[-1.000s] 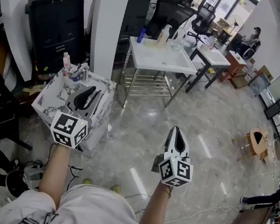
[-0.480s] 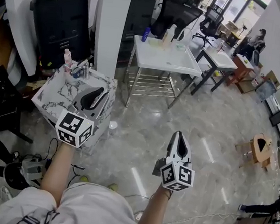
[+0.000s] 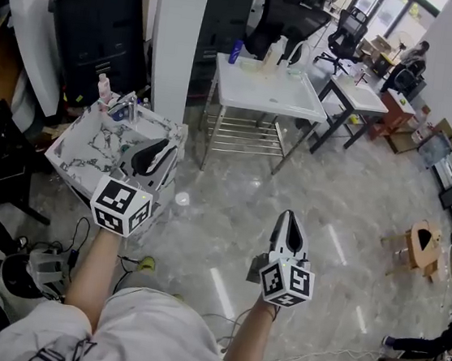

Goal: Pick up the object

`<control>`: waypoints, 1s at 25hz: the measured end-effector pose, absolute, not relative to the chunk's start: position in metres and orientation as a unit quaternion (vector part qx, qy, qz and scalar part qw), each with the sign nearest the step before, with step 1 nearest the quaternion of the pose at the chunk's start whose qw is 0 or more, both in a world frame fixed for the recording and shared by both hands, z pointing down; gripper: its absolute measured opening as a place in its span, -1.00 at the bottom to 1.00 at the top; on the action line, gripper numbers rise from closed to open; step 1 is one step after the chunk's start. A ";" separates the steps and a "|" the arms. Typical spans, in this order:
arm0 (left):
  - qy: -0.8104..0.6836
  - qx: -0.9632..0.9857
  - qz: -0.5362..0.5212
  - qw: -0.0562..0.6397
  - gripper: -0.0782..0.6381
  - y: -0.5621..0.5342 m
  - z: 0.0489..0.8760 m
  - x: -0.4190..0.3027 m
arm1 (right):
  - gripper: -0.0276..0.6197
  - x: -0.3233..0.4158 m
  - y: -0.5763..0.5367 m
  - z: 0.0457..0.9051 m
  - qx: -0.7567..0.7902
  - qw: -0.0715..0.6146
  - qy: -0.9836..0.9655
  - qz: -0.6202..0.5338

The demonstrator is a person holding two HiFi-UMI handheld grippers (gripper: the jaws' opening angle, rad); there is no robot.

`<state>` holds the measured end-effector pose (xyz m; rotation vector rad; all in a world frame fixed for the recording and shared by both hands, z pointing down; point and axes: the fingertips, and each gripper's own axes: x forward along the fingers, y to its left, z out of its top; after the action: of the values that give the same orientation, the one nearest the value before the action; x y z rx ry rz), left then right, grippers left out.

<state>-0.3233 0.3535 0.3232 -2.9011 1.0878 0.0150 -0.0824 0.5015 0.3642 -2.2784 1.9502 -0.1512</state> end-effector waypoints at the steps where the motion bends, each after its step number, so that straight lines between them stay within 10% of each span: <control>1: 0.351 -0.936 0.005 0.022 -0.57 0.351 0.324 -0.320 | -0.89 -0.080 0.499 0.366 -0.757 0.069 0.648 -0.051; 25: 0.351 -0.936 0.011 0.001 -0.57 0.107 0.340 -0.239 | -0.89 0.001 0.250 0.368 -0.752 0.051 0.655 -0.047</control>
<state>-0.2386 0.1073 0.3397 -2.9393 1.1029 0.0346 0.0011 0.2496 0.3685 -2.2885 1.9943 -0.1416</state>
